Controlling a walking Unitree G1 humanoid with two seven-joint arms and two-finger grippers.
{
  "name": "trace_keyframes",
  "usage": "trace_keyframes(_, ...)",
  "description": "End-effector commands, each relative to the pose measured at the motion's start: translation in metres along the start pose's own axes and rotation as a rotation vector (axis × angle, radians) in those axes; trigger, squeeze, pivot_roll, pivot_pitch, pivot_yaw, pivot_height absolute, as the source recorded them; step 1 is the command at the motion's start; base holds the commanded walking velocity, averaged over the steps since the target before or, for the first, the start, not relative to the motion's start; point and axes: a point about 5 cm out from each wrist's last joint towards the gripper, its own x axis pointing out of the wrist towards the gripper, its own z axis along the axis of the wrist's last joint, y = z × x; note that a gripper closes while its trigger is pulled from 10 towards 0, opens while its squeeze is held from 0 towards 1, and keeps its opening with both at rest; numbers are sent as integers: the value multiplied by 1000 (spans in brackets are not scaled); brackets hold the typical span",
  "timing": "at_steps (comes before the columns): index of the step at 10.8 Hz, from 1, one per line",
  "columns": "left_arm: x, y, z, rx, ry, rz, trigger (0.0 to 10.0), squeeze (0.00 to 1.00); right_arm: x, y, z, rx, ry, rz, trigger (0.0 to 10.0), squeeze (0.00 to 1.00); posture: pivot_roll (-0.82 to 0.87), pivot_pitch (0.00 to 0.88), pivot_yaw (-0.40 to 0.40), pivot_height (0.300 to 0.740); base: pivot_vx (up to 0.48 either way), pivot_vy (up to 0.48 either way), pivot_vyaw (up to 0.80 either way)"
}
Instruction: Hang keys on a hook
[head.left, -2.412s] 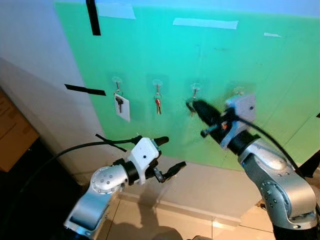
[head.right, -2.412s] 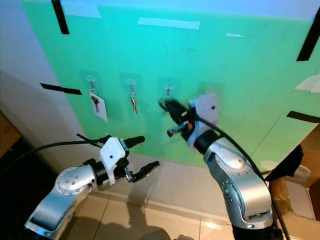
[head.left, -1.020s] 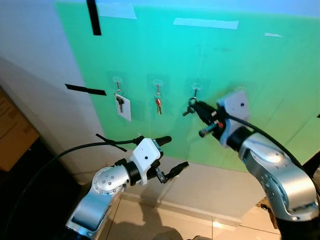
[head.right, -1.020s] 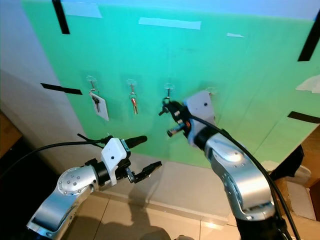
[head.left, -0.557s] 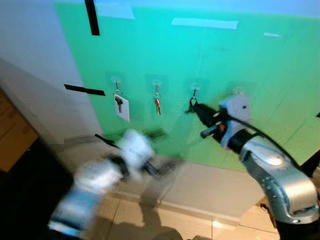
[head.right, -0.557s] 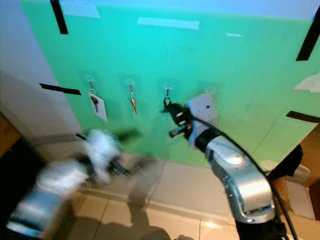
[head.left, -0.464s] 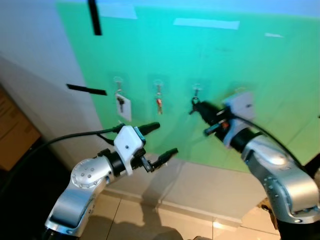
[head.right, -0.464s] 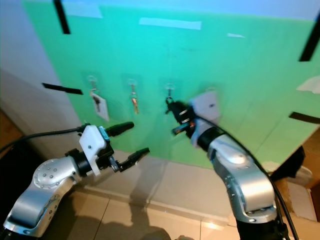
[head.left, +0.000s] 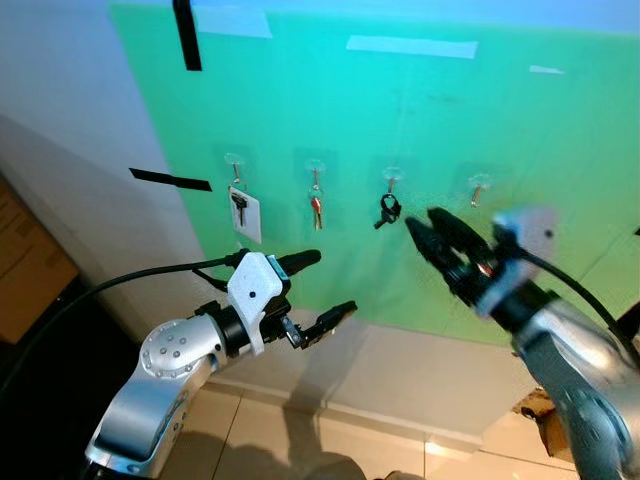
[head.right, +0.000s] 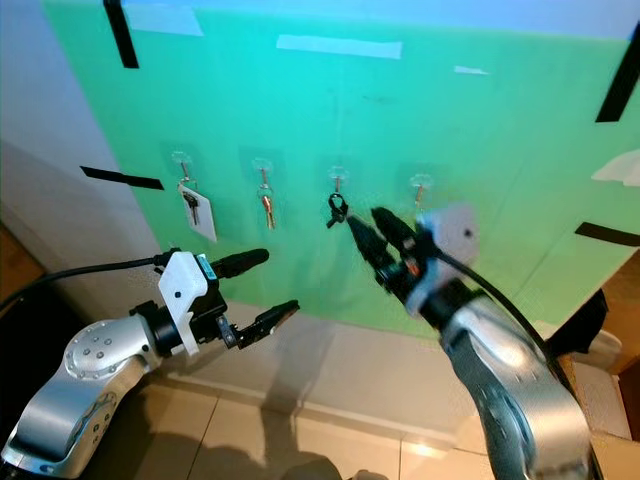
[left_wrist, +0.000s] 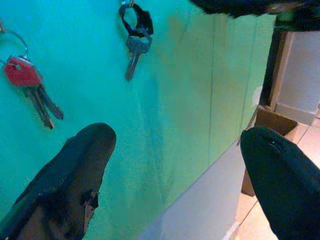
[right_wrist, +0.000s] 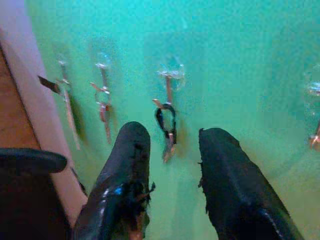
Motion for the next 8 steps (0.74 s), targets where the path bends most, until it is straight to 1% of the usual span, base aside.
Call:
trace_keyframes(1,-4,6,-2,25,30,90,10000,0,-4,1,-7,-46,8,-25,10000,1000,-80,13,43,740,0,0,800)
trace_keyframes(2,-5,10,-6,41,53,175,10000,0,-9,-1,-20,-82,30,-74,10000,1000,-78,14,42,740,0,0,800)
trace_keyframes(3,-9,13,-8,38,55,298,10000,0,-14,-5,-36,4,53,-204,10000,1000,-70,19,33,740,0,0,800)
trace_keyframes(4,-12,15,-10,31,59,367,10000,0,-16,-3,-43,102,44,-244,10000,1000,-70,19,33,740,0,0,800)
trace_keyframes(5,-14,17,-10,39,65,393,10000,0,-17,-4,-46,107,43,-289,10000,1000,-64,20,25,740,0,0,800)
trace_keyframes(6,-16,22,-8,49,67,422,10000,0,-18,-10,-51,109,43,-351,10000,1000,-58,20,21,740,0,0,800)
trace_keyframes(7,-20,25,-6,52,62,474,10000,0,-17,-16,-47,-2,25,-368,10000,1000,-45,30,14,740,0,0,800)
trace_keyframes(8,-21,27,-7,52,63,489,10000,0,-16,-17,-46,-39,17,-351,10000,1000,-39,33,9,740,0,0,800)
